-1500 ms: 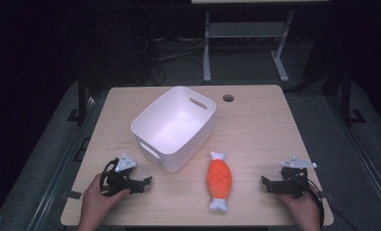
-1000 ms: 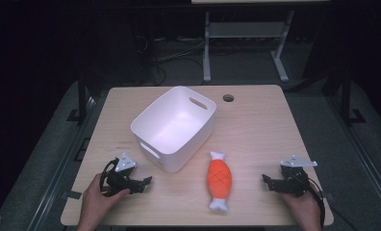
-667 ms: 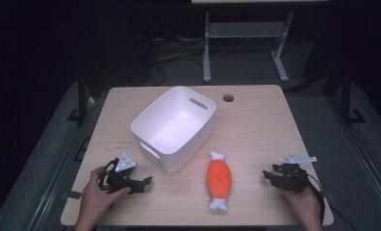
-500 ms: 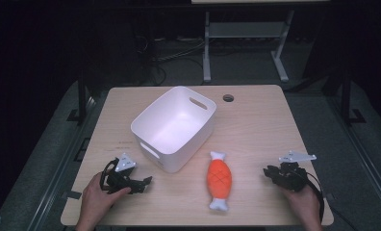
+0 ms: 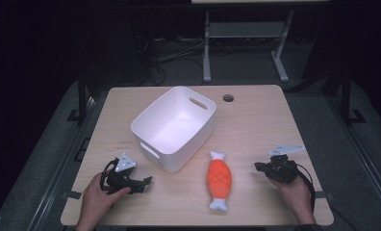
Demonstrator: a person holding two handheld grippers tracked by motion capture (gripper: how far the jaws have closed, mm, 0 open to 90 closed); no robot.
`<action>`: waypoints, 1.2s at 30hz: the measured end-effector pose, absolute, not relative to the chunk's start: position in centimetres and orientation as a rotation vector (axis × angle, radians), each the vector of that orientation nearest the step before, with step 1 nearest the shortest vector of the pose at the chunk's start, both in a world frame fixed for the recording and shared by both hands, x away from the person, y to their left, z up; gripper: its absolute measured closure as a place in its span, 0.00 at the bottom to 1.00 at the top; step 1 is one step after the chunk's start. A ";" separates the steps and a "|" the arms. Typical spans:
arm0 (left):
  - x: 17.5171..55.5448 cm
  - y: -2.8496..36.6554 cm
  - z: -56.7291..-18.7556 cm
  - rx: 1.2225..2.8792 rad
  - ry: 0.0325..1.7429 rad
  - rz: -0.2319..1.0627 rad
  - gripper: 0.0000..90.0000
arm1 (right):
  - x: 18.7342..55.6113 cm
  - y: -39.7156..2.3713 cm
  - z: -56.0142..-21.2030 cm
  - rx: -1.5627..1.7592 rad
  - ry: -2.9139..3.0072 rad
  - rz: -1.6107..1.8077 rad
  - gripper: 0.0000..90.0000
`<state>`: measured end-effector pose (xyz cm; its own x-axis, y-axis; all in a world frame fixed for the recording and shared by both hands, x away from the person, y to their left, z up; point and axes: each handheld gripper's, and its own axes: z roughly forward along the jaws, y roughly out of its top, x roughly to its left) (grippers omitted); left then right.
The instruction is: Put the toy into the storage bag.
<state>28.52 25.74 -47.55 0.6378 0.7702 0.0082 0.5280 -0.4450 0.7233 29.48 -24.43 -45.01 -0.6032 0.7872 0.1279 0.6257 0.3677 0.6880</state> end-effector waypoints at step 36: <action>28.5 25.7 -47.5 2.153 1.008 0.441 0.14 | 33.5 -18.0 -44.5 1.125 2.541 1.085 1.00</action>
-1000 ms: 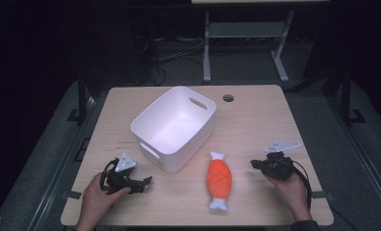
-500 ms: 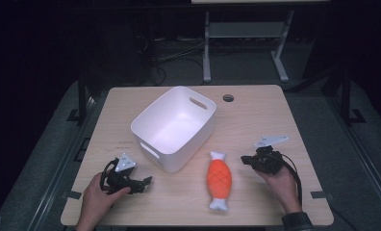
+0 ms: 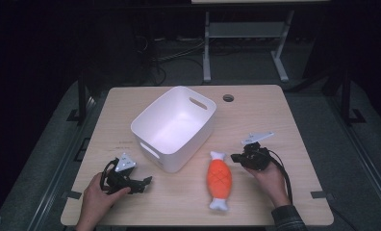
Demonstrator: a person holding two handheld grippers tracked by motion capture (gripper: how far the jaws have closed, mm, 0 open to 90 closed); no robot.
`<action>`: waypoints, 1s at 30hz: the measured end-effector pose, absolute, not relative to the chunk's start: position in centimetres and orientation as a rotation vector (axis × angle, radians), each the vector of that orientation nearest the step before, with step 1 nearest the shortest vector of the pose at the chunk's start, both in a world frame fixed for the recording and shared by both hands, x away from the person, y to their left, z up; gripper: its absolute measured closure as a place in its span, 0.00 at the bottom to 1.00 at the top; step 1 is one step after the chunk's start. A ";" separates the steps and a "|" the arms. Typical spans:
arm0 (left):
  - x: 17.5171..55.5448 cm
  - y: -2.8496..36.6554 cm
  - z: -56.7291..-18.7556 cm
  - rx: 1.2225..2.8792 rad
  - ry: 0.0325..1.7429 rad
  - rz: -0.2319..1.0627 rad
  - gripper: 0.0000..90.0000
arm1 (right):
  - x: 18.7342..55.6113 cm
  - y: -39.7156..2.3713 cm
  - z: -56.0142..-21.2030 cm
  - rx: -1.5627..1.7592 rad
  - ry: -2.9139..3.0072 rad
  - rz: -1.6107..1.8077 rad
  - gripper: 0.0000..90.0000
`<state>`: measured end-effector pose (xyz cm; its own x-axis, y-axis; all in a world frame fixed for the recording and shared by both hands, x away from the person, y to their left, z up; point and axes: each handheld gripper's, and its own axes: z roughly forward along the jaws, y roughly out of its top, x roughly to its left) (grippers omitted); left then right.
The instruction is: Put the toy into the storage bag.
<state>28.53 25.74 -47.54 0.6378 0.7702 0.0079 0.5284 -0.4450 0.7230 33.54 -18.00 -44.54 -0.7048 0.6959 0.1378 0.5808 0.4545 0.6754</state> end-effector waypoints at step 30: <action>28.5 25.7 -47.5 2.153 1.008 0.441 0.14 | 34.9 -13.8 -45.3 1.002 2.614 1.072 1.00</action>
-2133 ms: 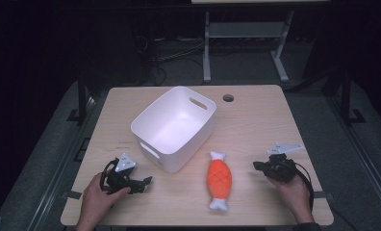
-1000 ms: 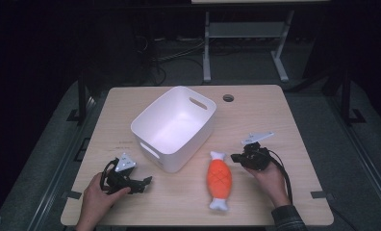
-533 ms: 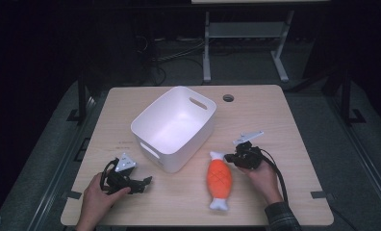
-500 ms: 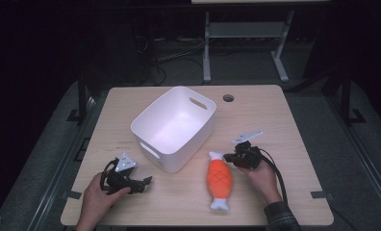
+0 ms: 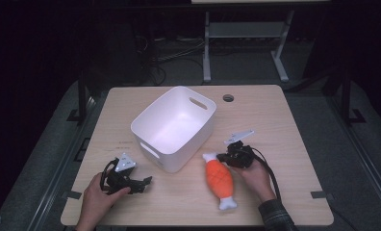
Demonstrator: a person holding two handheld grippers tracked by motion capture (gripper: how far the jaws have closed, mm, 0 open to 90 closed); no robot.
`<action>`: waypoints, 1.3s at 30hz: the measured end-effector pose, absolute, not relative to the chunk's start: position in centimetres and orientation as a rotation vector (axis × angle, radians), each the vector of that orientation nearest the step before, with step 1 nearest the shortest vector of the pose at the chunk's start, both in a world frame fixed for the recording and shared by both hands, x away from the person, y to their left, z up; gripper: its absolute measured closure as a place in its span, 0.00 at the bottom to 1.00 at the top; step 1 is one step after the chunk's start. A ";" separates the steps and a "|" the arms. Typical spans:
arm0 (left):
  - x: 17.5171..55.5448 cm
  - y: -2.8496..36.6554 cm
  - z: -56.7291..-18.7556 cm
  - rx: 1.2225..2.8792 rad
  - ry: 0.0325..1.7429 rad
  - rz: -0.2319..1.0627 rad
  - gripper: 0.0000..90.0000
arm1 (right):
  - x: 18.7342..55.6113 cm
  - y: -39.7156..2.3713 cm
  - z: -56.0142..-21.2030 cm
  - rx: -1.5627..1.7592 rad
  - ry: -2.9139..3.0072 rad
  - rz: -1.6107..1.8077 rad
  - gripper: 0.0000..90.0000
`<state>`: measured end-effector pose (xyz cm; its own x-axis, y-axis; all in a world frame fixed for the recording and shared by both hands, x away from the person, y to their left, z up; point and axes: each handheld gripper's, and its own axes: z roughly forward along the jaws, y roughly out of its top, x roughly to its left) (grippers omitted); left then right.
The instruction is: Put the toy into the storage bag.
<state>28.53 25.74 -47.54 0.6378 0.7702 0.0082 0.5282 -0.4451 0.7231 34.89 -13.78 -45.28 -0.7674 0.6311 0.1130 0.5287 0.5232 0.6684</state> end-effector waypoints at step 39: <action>28.5 25.7 -47.5 2.152 1.008 0.441 0.14 | 35.0 -11.6 -43.4 0.923 2.671 1.110 0.78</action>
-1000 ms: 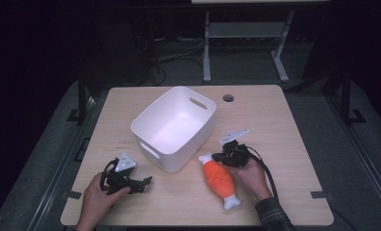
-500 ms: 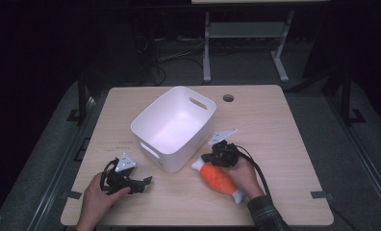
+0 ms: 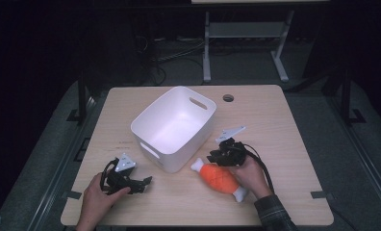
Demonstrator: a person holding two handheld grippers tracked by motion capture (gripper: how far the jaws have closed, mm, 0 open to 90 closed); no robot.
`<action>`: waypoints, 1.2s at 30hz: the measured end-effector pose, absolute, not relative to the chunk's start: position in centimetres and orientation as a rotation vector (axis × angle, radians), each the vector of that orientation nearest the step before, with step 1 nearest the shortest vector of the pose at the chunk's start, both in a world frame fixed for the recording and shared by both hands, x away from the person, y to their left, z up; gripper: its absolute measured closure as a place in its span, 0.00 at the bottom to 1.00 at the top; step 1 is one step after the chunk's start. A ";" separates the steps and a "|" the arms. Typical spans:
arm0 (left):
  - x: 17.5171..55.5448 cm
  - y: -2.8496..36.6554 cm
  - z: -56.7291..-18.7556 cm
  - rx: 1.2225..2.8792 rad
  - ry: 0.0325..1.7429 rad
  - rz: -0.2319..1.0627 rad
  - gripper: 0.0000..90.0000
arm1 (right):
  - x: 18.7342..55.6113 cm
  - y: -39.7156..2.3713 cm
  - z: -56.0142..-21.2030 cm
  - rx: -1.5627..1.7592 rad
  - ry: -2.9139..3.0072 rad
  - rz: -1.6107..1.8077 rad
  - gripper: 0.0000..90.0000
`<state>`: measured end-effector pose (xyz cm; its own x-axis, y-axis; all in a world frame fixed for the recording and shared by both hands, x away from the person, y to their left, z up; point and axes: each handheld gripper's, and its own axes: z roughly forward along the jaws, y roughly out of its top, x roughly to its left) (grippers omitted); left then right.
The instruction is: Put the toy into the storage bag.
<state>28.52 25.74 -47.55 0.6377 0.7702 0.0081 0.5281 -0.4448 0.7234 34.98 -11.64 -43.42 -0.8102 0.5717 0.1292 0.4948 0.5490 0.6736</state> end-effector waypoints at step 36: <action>28.5 25.7 -47.5 2.152 1.008 0.441 0.14 | 32.4 -14.2 -41.4 1.008 2.726 1.013 0.06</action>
